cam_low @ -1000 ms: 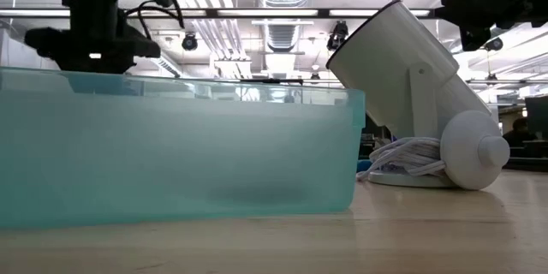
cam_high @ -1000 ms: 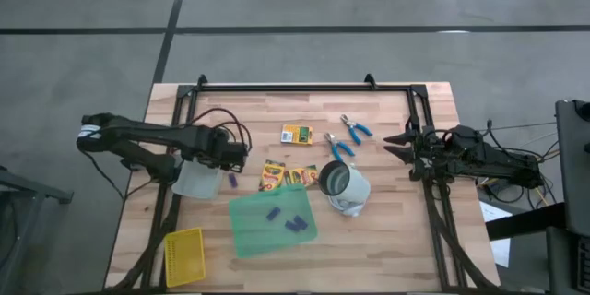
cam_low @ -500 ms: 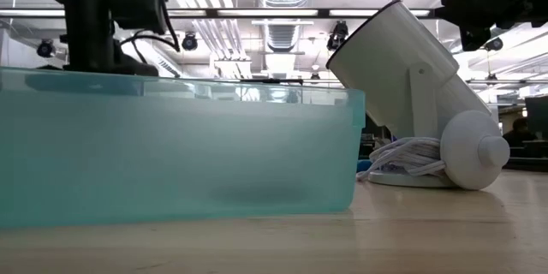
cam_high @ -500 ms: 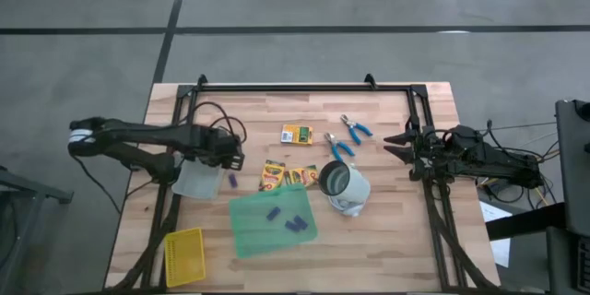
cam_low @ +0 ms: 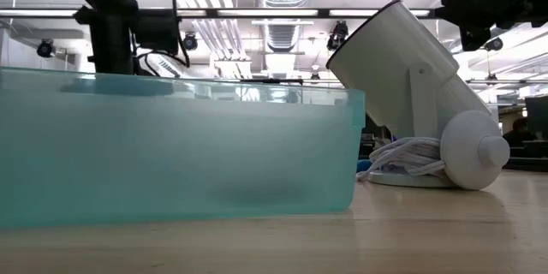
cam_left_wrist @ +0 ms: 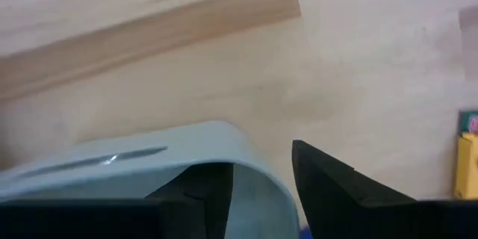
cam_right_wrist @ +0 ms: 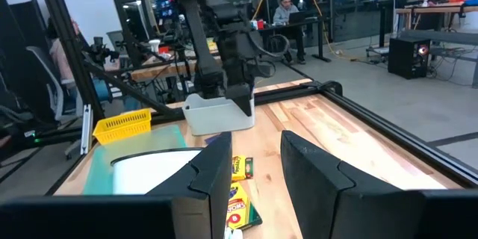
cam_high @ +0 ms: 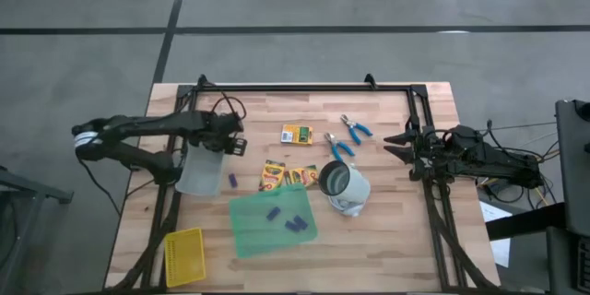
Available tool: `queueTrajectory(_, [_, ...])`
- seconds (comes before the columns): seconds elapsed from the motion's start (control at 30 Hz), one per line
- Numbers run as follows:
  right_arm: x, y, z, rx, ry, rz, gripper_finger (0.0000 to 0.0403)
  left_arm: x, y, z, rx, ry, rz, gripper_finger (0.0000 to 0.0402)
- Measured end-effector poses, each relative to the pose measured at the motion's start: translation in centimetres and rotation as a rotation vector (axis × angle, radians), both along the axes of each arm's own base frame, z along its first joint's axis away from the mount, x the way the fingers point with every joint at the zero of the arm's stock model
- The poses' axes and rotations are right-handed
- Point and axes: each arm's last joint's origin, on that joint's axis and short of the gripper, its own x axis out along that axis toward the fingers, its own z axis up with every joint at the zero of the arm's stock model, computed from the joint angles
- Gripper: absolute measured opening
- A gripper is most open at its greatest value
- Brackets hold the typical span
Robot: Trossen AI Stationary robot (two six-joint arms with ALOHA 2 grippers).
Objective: Pick & Place School Supplies
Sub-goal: Adjust the gray bin
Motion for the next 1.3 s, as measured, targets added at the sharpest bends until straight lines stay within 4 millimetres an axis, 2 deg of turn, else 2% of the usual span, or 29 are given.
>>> queueTrajectory(0.33, [0.0, 0.0, 0.0, 0.0, 0.0, 0.001, 0.0114, -0.2, 3.4, -0.8, 0.019, -0.008, -0.058, 0.0142])
queueTrajectory(0.9, [0.0, 0.0, 0.0, 0.0, 0.0, 0.0, 0.0114, -0.5, 9.7, 0.3, 0.069, 0.037, -0.201, 0.0142])
queueTrajectory(1.13, [0.0, 0.0, 0.0, 0.0, 0.0, 0.0, 0.0114, -0.1, 9.9, 1.1, -0.027, 0.046, -0.215, 0.0142])
queueTrajectory(1.3, [0.0, 0.0, 0.0, 0.0, 0.0, 0.001, 0.0114, -0.3, 9.7, 3.4, -0.022, 0.063, -0.132, 0.0142])
